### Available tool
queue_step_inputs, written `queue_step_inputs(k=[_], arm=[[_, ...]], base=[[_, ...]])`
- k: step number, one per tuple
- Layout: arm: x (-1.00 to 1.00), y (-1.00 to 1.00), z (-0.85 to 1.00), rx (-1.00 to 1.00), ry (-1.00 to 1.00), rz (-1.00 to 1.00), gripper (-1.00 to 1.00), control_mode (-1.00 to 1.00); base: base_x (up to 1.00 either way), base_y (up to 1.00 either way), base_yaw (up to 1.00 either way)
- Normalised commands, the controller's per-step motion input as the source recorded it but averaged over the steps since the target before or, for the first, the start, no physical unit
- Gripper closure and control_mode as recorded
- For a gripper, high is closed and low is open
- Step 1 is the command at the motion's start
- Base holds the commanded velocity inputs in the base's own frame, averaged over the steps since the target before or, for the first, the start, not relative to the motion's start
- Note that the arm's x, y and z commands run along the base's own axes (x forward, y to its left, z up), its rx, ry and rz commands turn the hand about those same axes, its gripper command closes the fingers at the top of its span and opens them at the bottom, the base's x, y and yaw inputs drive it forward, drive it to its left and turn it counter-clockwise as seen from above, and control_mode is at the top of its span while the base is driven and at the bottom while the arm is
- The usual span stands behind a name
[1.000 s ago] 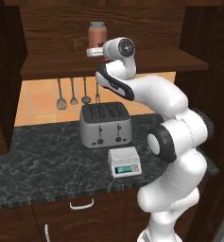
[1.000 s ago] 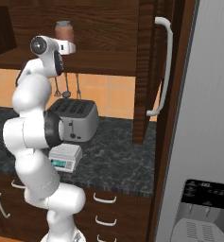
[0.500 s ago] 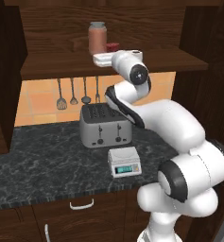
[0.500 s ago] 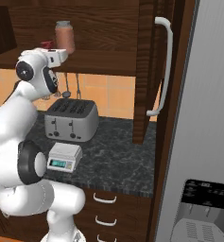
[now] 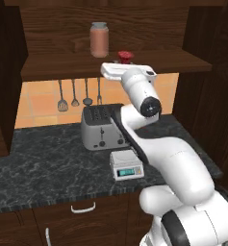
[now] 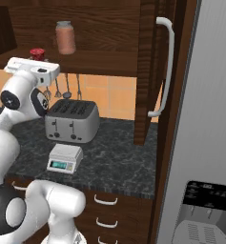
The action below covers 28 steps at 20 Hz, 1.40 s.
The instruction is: Pick the yogurt and place it on the digital scale for weighing, and close the cabinet.
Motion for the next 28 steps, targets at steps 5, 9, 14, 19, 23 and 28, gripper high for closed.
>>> queue_step_inputs(k=[5,9,14,19,23,28], arm=[[-1.0,-0.3,0.42,0.02,0.0,0.0,1.0,-1.0],[-0.89,-0.72,-0.03,0.0,0.02,0.16,1.0,-1.0],[-0.44,-0.55,-0.31,-0.03,0.06,0.51,1.0,-1.0],[0.0,-0.09,-0.49,-0.15,-0.04,0.59,1.0,-1.0],[0.03,-0.05,-0.62,-0.24,0.01,0.52,1.0,-1.0],[0.28,-0.02,-0.71,-0.1,0.0,0.28,1.0,-1.0]], base=[[0.0,0.0,0.0],[0.0,0.0,0.0],[0.0,0.0,0.0],[0.0,0.0,0.0],[0.0,0.0,0.0],[0.0,0.0,0.0]])
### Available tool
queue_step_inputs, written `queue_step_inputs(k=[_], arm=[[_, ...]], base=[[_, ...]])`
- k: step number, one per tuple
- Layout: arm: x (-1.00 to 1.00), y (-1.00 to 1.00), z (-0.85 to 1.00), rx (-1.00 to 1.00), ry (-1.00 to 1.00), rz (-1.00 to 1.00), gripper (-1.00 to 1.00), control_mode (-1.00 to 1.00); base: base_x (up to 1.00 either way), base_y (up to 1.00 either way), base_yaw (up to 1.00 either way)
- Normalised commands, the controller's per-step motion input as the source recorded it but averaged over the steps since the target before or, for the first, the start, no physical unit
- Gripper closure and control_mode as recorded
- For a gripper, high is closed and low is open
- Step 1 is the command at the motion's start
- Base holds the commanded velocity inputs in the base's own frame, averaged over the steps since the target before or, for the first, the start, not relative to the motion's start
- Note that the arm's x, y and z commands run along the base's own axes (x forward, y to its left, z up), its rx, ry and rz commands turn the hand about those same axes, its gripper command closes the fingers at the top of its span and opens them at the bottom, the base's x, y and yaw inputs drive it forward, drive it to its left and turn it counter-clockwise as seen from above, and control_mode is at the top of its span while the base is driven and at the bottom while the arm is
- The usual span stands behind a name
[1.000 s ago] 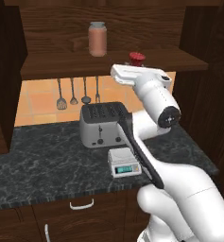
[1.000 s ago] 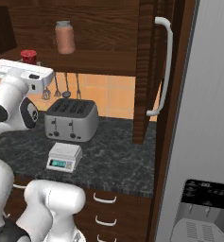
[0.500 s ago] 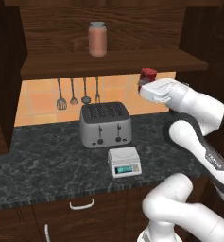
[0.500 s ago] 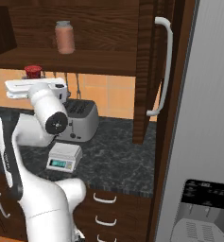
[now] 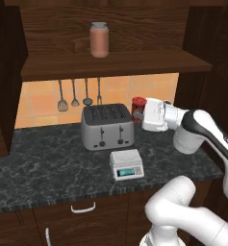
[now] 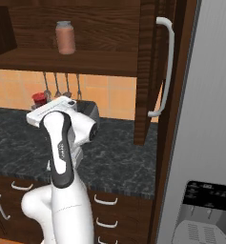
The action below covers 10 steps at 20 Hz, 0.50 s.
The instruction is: Pick the yogurt and place it on the digital scale for weighing, and close the cabinet.
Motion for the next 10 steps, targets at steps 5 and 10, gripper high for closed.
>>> queue_step_inputs(k=[5,10], arm=[[0.06,-0.24,-0.53,0.0,0.0,0.16,1.0,-1.0],[0.0,0.02,-0.22,-0.08,0.01,0.07,1.0,-1.0]], base=[[0.0,0.0,0.0],[0.0,0.0,0.0]])
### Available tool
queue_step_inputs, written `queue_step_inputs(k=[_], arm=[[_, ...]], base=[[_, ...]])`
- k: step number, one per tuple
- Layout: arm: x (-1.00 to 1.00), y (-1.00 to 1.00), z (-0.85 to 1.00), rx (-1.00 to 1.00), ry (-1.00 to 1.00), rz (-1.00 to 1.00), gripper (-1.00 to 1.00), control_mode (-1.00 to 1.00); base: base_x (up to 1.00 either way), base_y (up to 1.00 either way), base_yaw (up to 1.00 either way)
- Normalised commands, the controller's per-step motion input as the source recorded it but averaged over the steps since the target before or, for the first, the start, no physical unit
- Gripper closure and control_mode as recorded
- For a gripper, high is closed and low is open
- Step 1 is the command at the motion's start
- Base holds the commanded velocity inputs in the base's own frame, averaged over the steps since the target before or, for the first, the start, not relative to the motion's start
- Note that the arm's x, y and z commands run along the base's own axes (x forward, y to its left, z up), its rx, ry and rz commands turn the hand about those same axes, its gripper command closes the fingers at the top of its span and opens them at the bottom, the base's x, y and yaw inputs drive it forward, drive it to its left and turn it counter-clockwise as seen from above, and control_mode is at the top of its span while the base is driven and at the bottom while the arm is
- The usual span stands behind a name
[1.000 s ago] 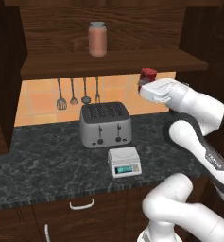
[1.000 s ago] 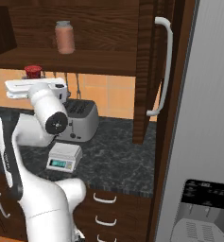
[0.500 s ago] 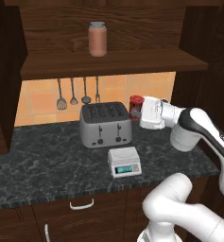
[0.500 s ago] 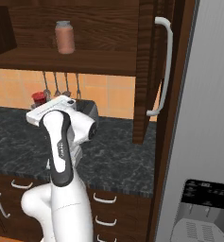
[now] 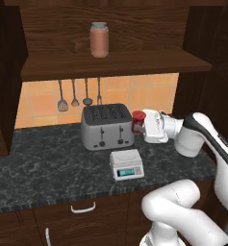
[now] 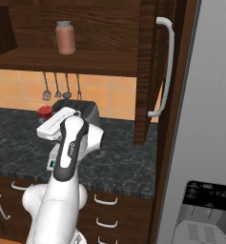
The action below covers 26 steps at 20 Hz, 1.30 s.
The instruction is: Pick the yogurt and place it on the digital scale for weighing, and close the cabinet.
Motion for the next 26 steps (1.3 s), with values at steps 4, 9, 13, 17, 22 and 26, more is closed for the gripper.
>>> queue_step_inputs(k=[4,9,13,17,22,26], arm=[[0.0,-0.14,-0.44,-0.03,0.01,0.03,1.0,-1.0],[0.09,-0.01,-0.48,-0.01,0.0,0.0,1.0,-1.0],[0.03,0.0,-0.42,0.0,0.0,0.0,1.0,-1.0],[0.11,0.0,-0.49,0.0,0.06,0.0,1.0,-1.0],[0.05,0.0,-0.4,0.0,0.1,0.0,1.0,-1.0],[0.06,0.0,-0.43,0.0,0.01,0.0,1.0,-1.0]], base=[[0.0,0.0,0.0],[0.0,0.0,0.0],[0.0,0.0,0.0],[0.0,0.0,0.0],[0.0,0.0,0.0],[0.0,0.0,0.0]])
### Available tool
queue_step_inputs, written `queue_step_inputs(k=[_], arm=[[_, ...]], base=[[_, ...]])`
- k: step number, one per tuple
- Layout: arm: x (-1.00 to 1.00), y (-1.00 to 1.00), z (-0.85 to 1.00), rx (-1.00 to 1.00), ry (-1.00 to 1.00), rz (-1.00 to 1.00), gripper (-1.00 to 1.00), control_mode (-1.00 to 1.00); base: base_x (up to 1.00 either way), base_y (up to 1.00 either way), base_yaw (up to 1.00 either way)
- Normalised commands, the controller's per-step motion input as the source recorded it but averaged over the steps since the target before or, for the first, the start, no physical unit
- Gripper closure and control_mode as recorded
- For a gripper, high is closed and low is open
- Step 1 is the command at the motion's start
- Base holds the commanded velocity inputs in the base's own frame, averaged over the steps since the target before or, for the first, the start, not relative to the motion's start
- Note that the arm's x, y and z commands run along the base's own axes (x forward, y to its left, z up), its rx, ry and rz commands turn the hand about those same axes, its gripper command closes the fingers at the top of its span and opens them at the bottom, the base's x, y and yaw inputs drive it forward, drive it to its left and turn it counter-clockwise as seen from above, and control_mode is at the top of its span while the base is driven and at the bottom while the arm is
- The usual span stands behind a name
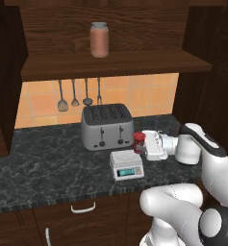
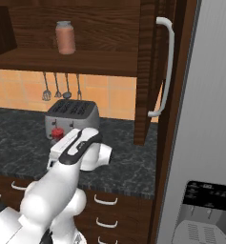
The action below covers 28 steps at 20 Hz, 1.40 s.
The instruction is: Pick the yogurt and place it on the digital scale for weighing, and close the cabinet.
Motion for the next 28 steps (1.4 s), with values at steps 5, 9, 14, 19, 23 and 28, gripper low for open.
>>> queue_step_inputs(k=[5,9,14,19,23,28], arm=[[0.12,0.0,-0.45,0.0,0.0,0.0,1.0,-1.0],[0.12,0.03,-0.25,0.0,0.0,0.0,1.0,-1.0],[0.17,0.21,-0.28,-0.01,0.08,0.0,1.0,-1.0],[0.25,0.08,-0.33,0.0,0.07,0.0,1.0,-1.0],[0.24,0.0,-0.26,0.0,0.01,0.0,1.0,-1.0],[0.27,0.0,-0.19,0.0,0.0,0.0,1.0,-1.0]], base=[[0.0,0.0,0.0],[0.0,0.0,0.0],[0.0,0.0,0.0],[0.0,0.0,0.0],[0.0,0.0,0.0],[0.0,0.0,0.0]])
